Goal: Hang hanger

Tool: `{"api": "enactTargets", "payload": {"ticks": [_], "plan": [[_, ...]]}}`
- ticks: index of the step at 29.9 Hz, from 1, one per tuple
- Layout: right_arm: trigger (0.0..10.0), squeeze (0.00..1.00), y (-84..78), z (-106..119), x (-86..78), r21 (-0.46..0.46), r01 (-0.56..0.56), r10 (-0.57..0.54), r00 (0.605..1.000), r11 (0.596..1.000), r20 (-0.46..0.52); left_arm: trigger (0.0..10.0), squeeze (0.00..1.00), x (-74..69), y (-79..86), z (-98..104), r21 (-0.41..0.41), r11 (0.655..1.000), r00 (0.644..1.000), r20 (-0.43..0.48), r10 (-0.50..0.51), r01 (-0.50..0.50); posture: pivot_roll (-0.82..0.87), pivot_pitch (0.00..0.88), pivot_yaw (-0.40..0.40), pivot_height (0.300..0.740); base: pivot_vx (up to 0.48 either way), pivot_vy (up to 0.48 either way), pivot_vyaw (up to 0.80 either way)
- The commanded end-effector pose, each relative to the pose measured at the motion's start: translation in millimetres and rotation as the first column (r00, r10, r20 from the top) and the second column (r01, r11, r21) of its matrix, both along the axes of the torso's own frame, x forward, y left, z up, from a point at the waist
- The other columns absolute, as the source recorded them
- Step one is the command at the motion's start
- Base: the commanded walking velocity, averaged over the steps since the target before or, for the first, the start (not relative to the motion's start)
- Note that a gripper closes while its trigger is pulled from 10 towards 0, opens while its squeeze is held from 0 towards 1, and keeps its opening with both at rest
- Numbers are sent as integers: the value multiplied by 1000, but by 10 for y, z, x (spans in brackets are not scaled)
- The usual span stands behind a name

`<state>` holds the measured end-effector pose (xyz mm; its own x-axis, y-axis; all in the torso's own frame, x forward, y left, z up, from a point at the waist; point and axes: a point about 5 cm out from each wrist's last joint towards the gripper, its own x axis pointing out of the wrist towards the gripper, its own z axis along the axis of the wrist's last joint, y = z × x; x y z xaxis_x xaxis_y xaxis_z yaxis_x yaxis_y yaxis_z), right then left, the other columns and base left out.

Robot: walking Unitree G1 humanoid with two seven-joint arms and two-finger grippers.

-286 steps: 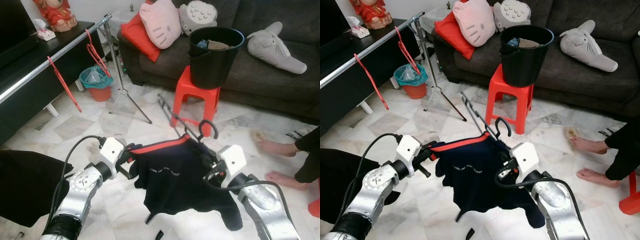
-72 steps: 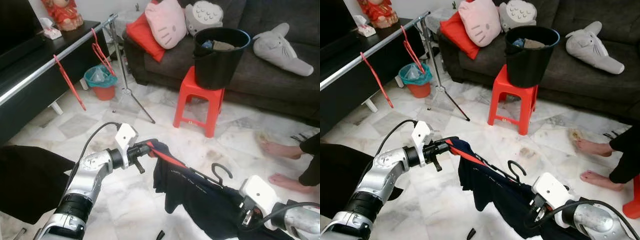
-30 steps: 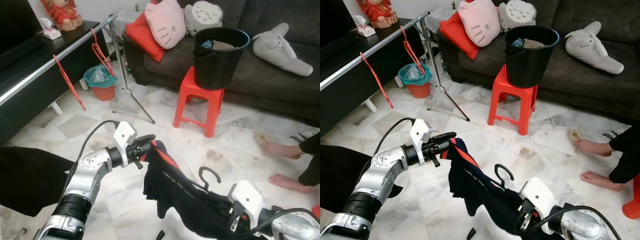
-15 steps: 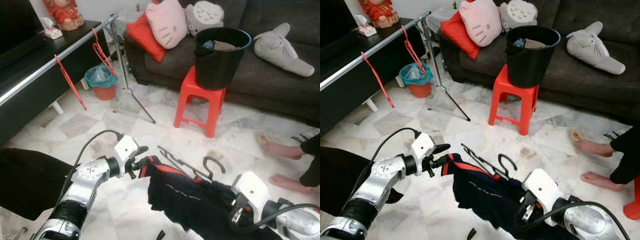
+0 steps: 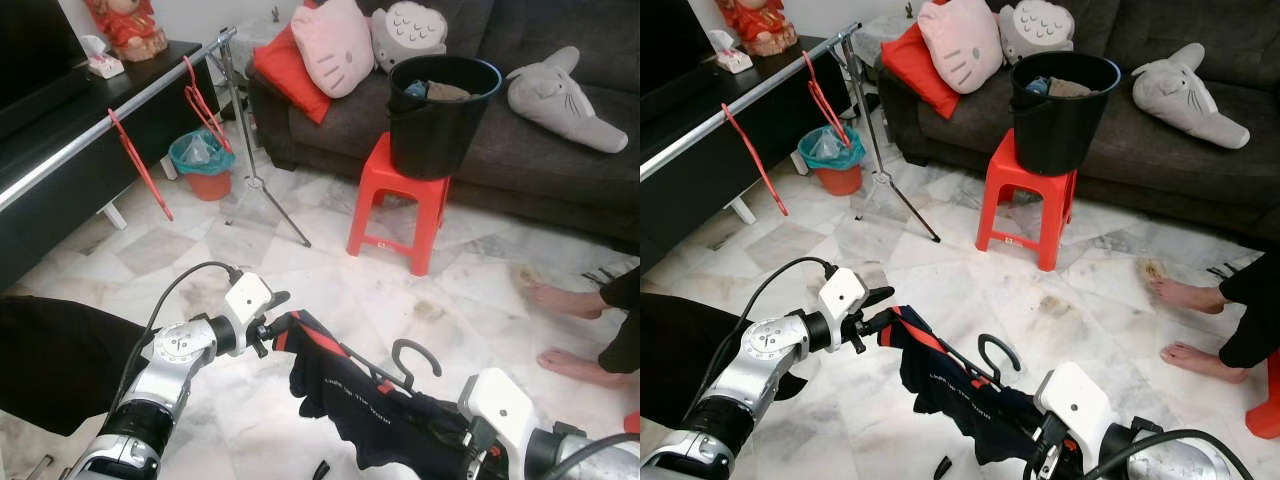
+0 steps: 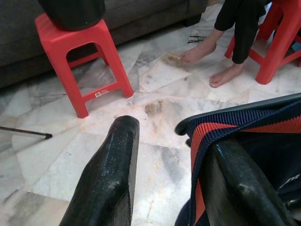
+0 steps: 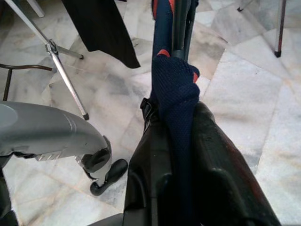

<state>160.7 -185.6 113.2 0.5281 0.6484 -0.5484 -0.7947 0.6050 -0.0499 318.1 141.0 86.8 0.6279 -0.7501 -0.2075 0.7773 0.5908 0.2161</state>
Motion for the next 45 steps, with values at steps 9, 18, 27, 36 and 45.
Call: {"api": "enactTargets", "payload": {"ticks": [9,18,27,36,45], "plan": [[10000,35,-106,-6,59,-60,35,-35,999,998,12,10000,0,35,49,75,-4,1000,1000,21,-21,21,-82,78,81,740,0,0,0],[10000,35,-104,-15,66,-62,35,-34,999,997,10,10000,0,37,56,85,-7,1000,1000,22,-21,21,-80,79,80,740,0,0,0],[10000,39,-53,-13,52,-48,11,-11,1000,999,-2,0,0,50,45,117,-44,999,1000,26,-15,16,-83,79,83,740,0,0,0],[10000,39,-50,-15,65,-49,12,-12,1000,999,0,0,0,47,48,118,-51,998,1000,23,-19,20,-81,79,82,740,0,0,0],[10000,39,-7,46,39,-35,-5,6,1000,999,11,0,0,56,74,55,-26,1000,1000,12,9,-9,-88,79,84,740,0,0,0]]}}
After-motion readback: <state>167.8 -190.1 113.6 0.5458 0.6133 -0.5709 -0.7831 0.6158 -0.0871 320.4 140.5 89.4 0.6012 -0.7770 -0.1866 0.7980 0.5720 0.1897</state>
